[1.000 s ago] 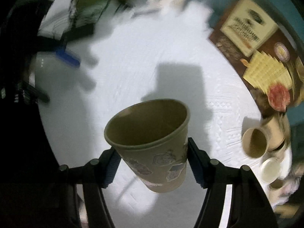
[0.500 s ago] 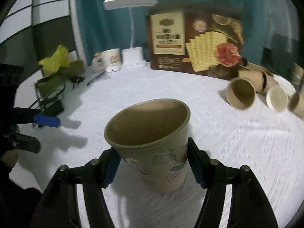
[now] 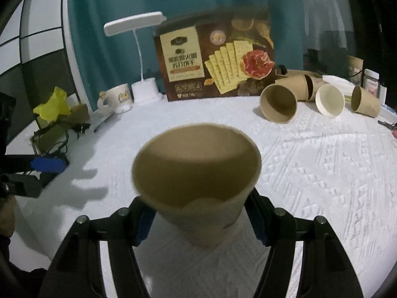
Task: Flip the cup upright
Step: 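Rotate the cup opening-up with the right gripper and lower it onto the tablecloth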
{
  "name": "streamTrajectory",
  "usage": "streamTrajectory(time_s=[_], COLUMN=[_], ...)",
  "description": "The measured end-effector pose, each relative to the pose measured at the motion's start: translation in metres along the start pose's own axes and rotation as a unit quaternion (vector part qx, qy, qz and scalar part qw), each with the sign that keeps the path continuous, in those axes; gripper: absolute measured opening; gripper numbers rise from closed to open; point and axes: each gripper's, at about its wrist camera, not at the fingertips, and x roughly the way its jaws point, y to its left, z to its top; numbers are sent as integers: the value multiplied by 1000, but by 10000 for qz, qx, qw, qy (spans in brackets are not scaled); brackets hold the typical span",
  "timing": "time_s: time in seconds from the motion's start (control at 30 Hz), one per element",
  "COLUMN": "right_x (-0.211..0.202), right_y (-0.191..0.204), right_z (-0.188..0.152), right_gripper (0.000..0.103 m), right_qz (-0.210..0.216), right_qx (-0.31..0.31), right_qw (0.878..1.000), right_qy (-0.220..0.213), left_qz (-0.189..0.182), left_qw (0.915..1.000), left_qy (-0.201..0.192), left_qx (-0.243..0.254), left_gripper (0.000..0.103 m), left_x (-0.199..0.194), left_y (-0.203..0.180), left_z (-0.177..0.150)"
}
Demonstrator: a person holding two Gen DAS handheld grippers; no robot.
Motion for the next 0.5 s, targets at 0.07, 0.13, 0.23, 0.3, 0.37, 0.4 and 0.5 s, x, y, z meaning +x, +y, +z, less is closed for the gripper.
streamTrajectory(time_s=[0.07, 0.13, 0.23, 0.3, 0.37, 0.4, 0.5], right_x=[1, 0, -1, -2, -5, -6, -14], right_y=[0, 0, 2, 3, 3, 3, 2], right_z=[-1, -2, -6, -9, -15, -16, -24], right_gripper=[63, 63, 64, 67, 68, 68, 68], right_qz=[-13, -11, -126, -180, -196, -199, -301], right_qx=[2, 28, 28, 11, 28, 36, 88], right_qw=[10000, 10000, 9998, 9996, 9995, 9995, 9990], right_qy=[37, 57, 159, 210, 236, 255, 319], left_qz=[20, 25, 35, 37, 8, -9, -41], left_qw=[10000, 10000, 10000, 9999, 9999, 9999, 9998], left_qy=[17, 5, 3, 16, 14, 13, 18], left_qx=[22, 59, 91, 112, 128, 137, 193], left_gripper=[81, 81, 81, 81, 81, 81, 81], left_x=[0, -1, -1, 0, 0, 0, 0], left_y=[-1, -3, -5, -7, -8, -9, -14], left_z=[0, 0, 1, 1, 0, 0, -1])
